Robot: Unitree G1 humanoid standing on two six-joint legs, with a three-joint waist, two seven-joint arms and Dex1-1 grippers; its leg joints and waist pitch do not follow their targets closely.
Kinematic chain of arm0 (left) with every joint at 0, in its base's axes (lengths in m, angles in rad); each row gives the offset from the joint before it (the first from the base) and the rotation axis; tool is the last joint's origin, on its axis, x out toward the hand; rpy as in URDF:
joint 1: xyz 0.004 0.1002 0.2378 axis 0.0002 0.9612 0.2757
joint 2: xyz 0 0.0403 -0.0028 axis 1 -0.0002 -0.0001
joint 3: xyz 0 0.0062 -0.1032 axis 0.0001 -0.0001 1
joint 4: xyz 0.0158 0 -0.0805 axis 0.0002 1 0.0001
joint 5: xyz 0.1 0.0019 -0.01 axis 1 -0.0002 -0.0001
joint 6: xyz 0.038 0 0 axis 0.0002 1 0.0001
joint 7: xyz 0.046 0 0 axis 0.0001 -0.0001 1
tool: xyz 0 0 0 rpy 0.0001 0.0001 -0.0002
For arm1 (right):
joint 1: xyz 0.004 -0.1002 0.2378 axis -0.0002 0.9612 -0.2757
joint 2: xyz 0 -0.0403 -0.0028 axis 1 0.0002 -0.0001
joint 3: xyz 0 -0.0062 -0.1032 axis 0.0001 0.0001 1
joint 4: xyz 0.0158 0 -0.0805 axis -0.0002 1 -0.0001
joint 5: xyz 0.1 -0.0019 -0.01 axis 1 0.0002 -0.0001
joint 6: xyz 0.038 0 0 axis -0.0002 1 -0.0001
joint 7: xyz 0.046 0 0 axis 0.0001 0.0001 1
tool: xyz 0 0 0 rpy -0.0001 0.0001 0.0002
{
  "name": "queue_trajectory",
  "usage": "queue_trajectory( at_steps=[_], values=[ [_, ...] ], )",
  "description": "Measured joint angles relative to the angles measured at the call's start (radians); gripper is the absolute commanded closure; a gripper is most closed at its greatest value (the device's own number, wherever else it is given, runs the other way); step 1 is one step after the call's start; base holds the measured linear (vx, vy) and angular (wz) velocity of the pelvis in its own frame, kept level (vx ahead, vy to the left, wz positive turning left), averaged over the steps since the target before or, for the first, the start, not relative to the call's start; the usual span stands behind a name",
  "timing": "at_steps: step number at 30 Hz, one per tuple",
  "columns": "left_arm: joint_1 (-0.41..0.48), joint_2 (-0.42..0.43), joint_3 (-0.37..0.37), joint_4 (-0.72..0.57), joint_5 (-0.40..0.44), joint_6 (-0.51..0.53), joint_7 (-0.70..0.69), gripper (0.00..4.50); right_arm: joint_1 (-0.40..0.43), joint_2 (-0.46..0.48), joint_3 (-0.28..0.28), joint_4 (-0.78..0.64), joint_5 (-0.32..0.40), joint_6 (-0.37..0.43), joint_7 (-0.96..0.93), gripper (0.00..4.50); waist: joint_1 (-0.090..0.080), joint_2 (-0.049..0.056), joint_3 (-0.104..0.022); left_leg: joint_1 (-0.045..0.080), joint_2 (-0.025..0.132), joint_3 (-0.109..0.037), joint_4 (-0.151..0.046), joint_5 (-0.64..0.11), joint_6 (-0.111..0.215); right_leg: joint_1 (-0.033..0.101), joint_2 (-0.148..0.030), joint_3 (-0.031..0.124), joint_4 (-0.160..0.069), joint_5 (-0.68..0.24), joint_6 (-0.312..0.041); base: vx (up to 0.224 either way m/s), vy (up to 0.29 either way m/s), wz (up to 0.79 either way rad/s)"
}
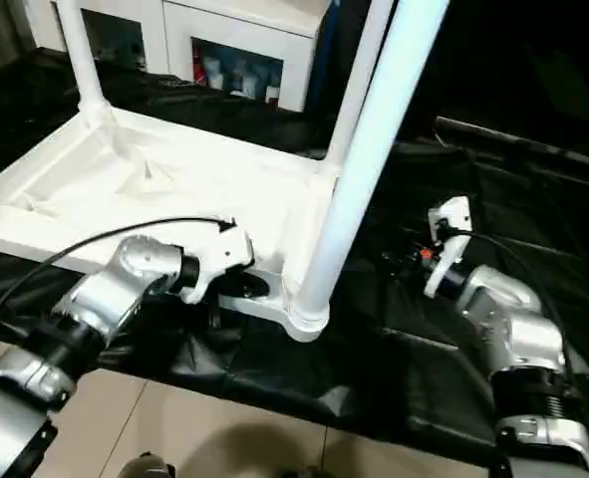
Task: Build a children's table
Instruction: Rotate leg to tighten
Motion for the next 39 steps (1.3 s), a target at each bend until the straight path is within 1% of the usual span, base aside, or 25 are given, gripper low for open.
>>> queue_trajectory(
  at_steps=[2, 3, 4, 6, 7, 8, 9, 12, 13, 15, 17, 19, 23, 27, 28, 29, 32, 33, 35, 38, 39],
  values=[
    [0.000, -0.006, 0.010, -0.002, -0.020, 0.001, -0.026, 4.04, 0.000, 0.000, 0.000, 0.000, 0.000, -0.015, 0.004, 1.27, 0.000, 0.000, 0.000, -0.001, 0.000, 0.000, 0.000, 0.000, 0.000, 0.000, 0.000, 0.001, 0.000, 0.002, -0.004, 0.000, 0.000, 0.00],
    [0.000, -0.007, 0.013, -0.005, -0.031, 0.001, -0.038, 3.95, 0.000, 0.000, 0.000, 0.000, 0.000, -0.016, 0.007, 1.27, -0.001, 0.000, 0.000, -0.001, 0.000, 0.000, 0.000, 0.000, 0.000, 0.000, 0.000, 0.000, 0.000, 0.002, -0.004, 0.000, 0.000, 0.00],
    [-0.001, -0.005, 0.019, -0.010, -0.043, 0.001, -0.056, 3.70, 0.001, 0.000, 0.000, 0.000, 0.001, -0.016, 0.021, 1.27, -0.002, 0.000, 0.000, -0.001, 0.000, 0.000, -0.001, 0.000, 0.000, -0.001, 0.000, 0.001, 0.000, 0.001, -0.004, 0.000, 0.000, 0.00],
    [-0.005, -0.003, 0.030, -0.012, -0.053, 0.000, -0.076, 3.64, 0.004, -0.001, 0.000, -0.001, 0.001, -0.016, 0.035, 1.27, -0.002, 0.000, 0.000, -0.001, 0.000, 0.001, -0.002, 0.000, 0.000, -0.001, 0.000, 0.000, 0.000, 0.000, -0.004, 0.000, 0.000, 0.00],
    [-0.012, -0.002, 0.030, -0.013, -0.054, 0.000, -0.094, 3.59, 0.012, -0.002, 0.001, -0.006, 0.002, -0.016, 0.049, 1.27, -0.002, 0.001, 0.000, -0.001, 0.000, 0.001, -0.002, 0.000, 0.000, -0.001, 0.000, 0.000, 0.000, -0.001, -0.004, 0.000, 0.000, 0.00],
    [-0.019, 0.004, 0.029, -0.012, -0.054, 0.000, -0.113, 3.36, 0.018, -0.003, 0.002, -0.007, 0.002, -0.016, 0.059, 1.27, -0.002, 0.001, 0.000, -0.001, 0.000, 0.001, -0.002, 0.000, 0.000, -0.001, 0.000, 0.000, 0.000, -0.001, -0.004, 0.000, 0.000, 0.00],
    [-0.023, 0.012, 0.030, -0.013, -0.055, 0.000, -0.133, 3.25, 0.024, -0.005, 0.005, -0.007, 0.002, -0.016, 0.068, 1.27, -0.002, 0.001, 0.001, -0.001, 0.000, 0.001, -0.003, 0.000, 0.000, -0.001, 0.000, 0.000, -0.001, -0.001, -0.004, 0.000, 0.000, 0.00],
    [-0.034, 0.046, 0.019, -0.008, -0.053, 0.000, -0.198, 3.17, 0.032, -0.016, 0.013, -0.005, 0.000, -0.017, 0.078, 1.27, -0.004, 0.005, 0.002, 0.000, 0.000, 0.001, -0.003, 0.000, 0.000, -0.001, 0.000, 0.001, -0.001, -0.001, -0.004, 0.000, 0.000, 0.00],
    [-0.041, 0.055, 0.011, -0.006, -0.052, -0.001, -0.217, 3.06, 0.032, -0.020, 0.013, -0.005, 0.000, -0.021, 0.079, 1.27, -0.004, 0.006, 0.002, 0.001, 0.000, 0.001, -0.003, 0.000, 0.000, -0.001, 0.000, 0.001, -0.001, -0.001, -0.004, 0.000, 0.000, 0.00],
    [-0.050, 0.060, -0.001, -0.002, -0.049, -0.005, -0.240, 2.83, 0.031, -0.024, 0.013, -0.005, 0.000, -0.028, 0.080, 1.27, -0.004, 0.007, 0.001, 0.001, 0.000, 0.001, -0.003, 0.000, 0.000, 0.000, 0.000, 0.001, -0.001, -0.001, -0.004, 0.000, 0.000, 0.00],
    [-0.051, 0.063, -0.012, 0.002, -0.040, -0.010, -0.255, 2.79, 0.031, -0.024, 0.013, -0.005, 0.000, -0.031, 0.081, 1.27, -0.004, 0.007, 0.002, 0.002, 0.000, 0.001, -0.004, 0.000, 0.000, 0.000, 0.000, 0.001, 0.000, -0.001, -0.005, 0.000, 0.000, 0.00],
    [-0.051, 0.061, -0.018, 0.018, -0.026, -0.023, -0.259, 2.60, 0.032, -0.024, 0.013, -0.005, -0.002, -0.033, 0.083, 1.27, -0.004, 0.008, 0.001, 0.002, 0.000, 0.001, -0.004, 0.000, 0.000, 0.000, 0.000, 0.001, 0.000, -0.001, -0.005, 0.000, 0.000, 0.00],
    [-0.053, 0.045, -0.019, 0.069, 0.000, -0.059, -0.243, 2.60, 0.036, -0.024, 0.018, -0.006, -0.008, -0.033, 0.096, 1.27, -0.004, 0.008, 0.001, 0.002, 0.000, 0.001, -0.004, 0.000, 0.000, 0.000, 0.000, 0.001, 0.000, 0.000, -0.005, 0.000, 0.000, 0.00],
    [-0.082, 0.026, -0.021, 0.134, 0.026, -0.110, -0.204, 2.60, 0.056, -0.025, 0.037, -0.014, -0.009, -0.033, 0.110, 1.27, -0.001, 0.009, 0.001, 0.002, 0.000, 0.001, -0.004, 0.000, 0.000, 0.001, 0.000, 0.001, 0.000, 0.000, -0.005, 0.000, 0.000, 0.00],
    [-0.091, 0.021, -0.022, 0.155, 0.033, -0.122, -0.194, 2.86, 0.056, -0.025, 0.037, -0.014, -0.010, -0.034, 0.111, 1.27, -0.002, 0.009, 0.001, 0.002, 0.000, 0.001, -0.004, 0.000, 0.000, 0.001, 0.000, 0.001, 0.000, 0.000, -0.005, 0.000, 0.000, 0.00],
    [-0.097, 0.017, -0.025, 0.167, 0.037, -0.128, -0.192, 2.86, 0.056, -0.026, 0.037, -0.014, -0.010, -0.036, 0.111, 1.27, -0.002, 0.009, 0.001, 0.002, 0.000, 0.001, -0.004, 0.000, 0.000, 0.001, 0.000, 0.001, 0.000, 0.000, -0.005, 0.000, 0.000, 0.00],
    [-0.100, 0.008, -0.025, 0.181, 0.040, -0.140, -0.186, 3.13, 0.056, -0.026, 0.037, -0.013, -0.013, -0.037, 0.112, 1.27, -0.002, 0.010, 0.001, 0.003, 0.000, 0.001, -0.004, 0.000, 0.000, 0.001, 0.000, 0.001, 0.000, 0.000, -0.005, 0.000, 0.000, 0.00],
    [-0.105, 0.006, -0.025, 0.191, 0.042, -0.144, -0.191, 3.13, 0.056, -0.026, 0.037, -0.013, -0.014, -0.038, 0.113, 1.27, -0.002, 0.010, 0.000, 0.003, 0.000, 0.001, -0.004, 0.000, 0.000, 0.002, 0.000, 0.001, 0.000, 0.000, -0.005, 0.000, 0.000, 0.00],
    [-0.115, 0.005, -0.025, 0.211, 0.049, -0.146, -0.207, 3.40, 0.056, -0.026, 0.042, -0.013, -0.021, -0.048, 0.114, 1.27, -0.003, 0.010, 0.000, 0.003, 0.000, 0.001, -0.004, 0.000, 0.000, 0.001, 0.000, 0.001, 0.000, -0.001, -0.004, 0.000, 0.000, 0.00],
    [-0.124, 0.007, -0.029, 0.226, 0.056, -0.156, -0.223, 3.62, 0.056, -0.026, 0.046, -0.012, -0.031, -0.049, 0.113, 1.27, -0.004, 0.010, 0.000, 0.003, 0.000, 0.001, -0.004, 0.000, 0.000, 0.002, 0.000, 0.001, 0.000, -0.003, -0.001, 0.000, 0.000, 0.00],
    [-0.126, 0.008, -0.030, 0.228, 0.058, -0.160, -0.225, 3.62, 0.056, -0.026, 0.046, -0.012, -0.031, -0.050, 0.113, 1.27, -0.004, 0.010, 0.000, 0.003, 0.000, 0.001, -0.004, 0.000, 0.000, 0.002, 0.000, 0.001, 0.000, -0.003, -0.001, 0.000, 0.000, 0.00]
  ],
)
